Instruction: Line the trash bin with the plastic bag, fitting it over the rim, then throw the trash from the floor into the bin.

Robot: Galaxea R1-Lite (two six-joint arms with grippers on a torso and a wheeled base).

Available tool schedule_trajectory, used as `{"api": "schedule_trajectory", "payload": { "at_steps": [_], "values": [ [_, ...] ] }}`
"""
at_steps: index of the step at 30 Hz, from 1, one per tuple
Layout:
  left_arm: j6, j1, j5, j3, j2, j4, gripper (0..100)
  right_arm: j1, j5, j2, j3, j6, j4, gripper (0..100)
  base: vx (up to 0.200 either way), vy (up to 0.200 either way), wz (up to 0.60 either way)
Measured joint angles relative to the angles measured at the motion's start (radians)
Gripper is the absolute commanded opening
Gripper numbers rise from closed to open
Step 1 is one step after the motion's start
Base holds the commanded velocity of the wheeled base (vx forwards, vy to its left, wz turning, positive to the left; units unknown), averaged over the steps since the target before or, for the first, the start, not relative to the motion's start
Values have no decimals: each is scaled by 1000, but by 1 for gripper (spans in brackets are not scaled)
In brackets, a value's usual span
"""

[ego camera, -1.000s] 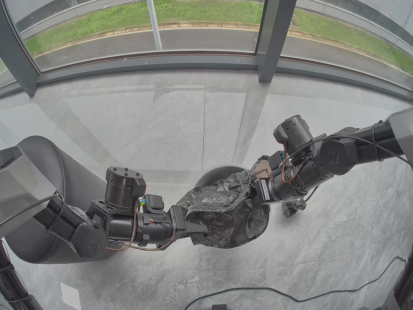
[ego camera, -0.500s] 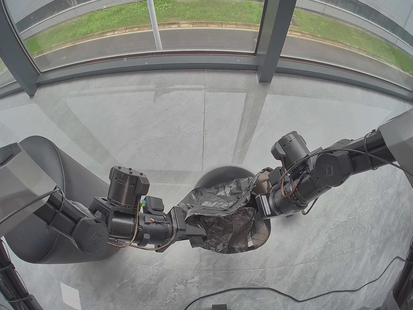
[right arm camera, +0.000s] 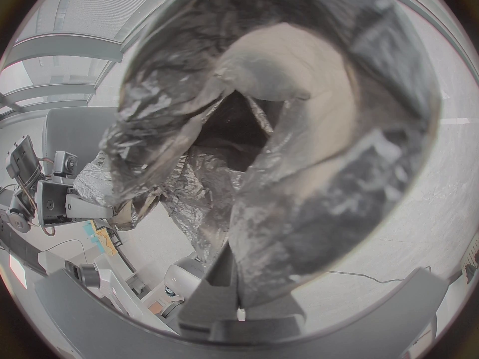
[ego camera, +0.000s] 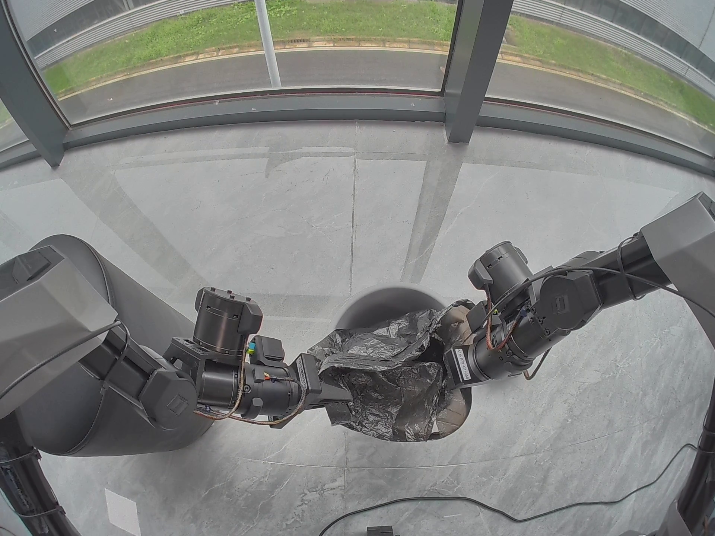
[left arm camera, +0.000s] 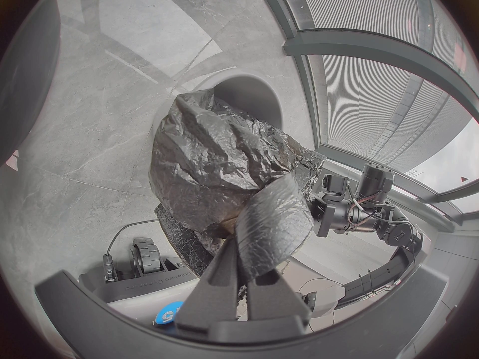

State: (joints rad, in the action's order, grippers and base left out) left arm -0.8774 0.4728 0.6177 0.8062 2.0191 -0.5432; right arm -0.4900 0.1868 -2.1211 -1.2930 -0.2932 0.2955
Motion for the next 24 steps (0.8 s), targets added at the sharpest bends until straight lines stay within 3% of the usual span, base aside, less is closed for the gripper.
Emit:
{"api": "schedule_trajectory", "payload": {
  "at_steps": [7,24],
  "values": [
    [17,-18,0,6,11,0,0,33,-66,-7,11,1,-2,0,0,0,0],
    [47,-70,1,87,70,4,0,84,-107,-39,16,3,-47,0,0,0,0]
  ]
}}
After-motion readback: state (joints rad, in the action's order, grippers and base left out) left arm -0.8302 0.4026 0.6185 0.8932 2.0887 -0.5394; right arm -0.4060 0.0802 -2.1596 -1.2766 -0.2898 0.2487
